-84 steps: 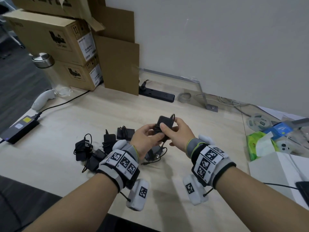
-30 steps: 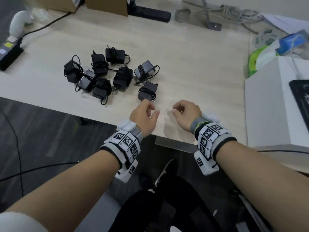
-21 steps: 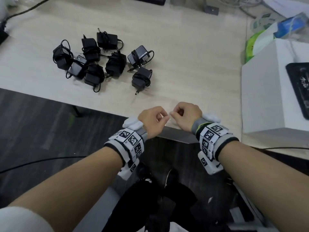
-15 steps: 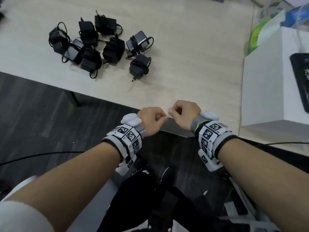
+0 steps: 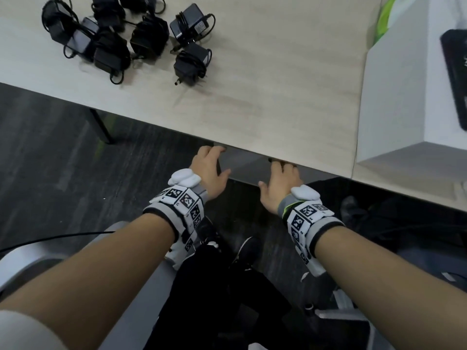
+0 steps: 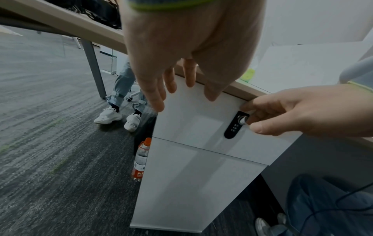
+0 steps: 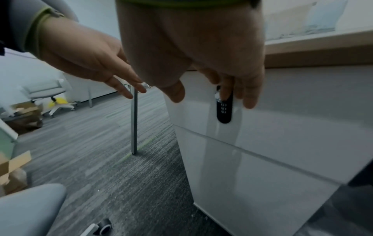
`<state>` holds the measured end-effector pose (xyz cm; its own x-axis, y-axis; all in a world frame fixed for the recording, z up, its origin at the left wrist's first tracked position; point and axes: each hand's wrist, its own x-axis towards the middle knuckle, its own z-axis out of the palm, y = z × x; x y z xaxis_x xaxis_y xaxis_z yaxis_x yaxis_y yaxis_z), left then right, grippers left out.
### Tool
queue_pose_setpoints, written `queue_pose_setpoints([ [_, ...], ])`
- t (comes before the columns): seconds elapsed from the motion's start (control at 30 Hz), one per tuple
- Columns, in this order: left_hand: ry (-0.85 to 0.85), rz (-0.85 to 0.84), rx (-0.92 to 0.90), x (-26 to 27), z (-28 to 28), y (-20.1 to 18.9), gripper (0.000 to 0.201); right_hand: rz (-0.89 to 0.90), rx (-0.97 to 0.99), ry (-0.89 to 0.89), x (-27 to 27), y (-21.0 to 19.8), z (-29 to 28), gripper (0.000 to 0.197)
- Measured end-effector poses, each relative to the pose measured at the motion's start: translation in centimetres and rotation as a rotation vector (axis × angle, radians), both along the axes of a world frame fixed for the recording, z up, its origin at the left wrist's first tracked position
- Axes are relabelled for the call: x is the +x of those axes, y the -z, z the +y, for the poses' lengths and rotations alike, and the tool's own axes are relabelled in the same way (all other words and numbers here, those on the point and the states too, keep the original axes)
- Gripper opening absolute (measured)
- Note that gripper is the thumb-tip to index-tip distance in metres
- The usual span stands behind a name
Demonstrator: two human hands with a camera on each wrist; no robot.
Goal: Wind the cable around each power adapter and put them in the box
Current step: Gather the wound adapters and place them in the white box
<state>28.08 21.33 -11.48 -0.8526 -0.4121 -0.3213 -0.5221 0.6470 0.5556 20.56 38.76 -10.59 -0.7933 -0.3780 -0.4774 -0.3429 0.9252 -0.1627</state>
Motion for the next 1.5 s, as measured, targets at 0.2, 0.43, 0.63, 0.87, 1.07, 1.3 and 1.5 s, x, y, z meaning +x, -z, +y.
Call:
queue_pose_setpoints([
  [0.2, 0.069, 0.026, -0.004, -0.1, 1.3, 0.5, 0.057, 0.011, -0.047, 0.029, 0.0, 1.3, 0.5, 0.057],
  [0.43, 0.164, 0.075, -0.07, -0.4, 2.6, 0.7, 0.06, -0.005, -0.066, -0.109, -0.5, 1.4, 1.8, 0.06],
  [0.63, 0.216, 0.181, -0.259, 0.4, 4.2, 0.0, 0.051, -0.013, 0.065, -0.324, 0.3, -1.6, 2.2, 0.047],
  [0.87, 0.262, 0.047, -0.329, -0.4, 3.2, -0.5, 0.056, 0.102, -0.091, -0.371, -1.6, -2.9, 1.9, 0.035],
  [1.07, 0.302, -0.08, -0.347, -1.0, 2.2, -1.7, 0.034, 0.084, -0.078, -0.38, -0.9, -2.5, 1.8, 0.033],
  [1.3, 0.359, -0.345, -0.225, 0.4, 1.6, -2.6, 0.033, -0.16, 0.054, -0.472, -0.5, -2.8, 1.3, 0.022],
  [1.5, 0.417, -0.462, -0.127, 2.7, 1.4, -3.1, 0.021, -0.213, 0.096, -0.556, -0.4, -3.9, 0.4, 0.024],
])
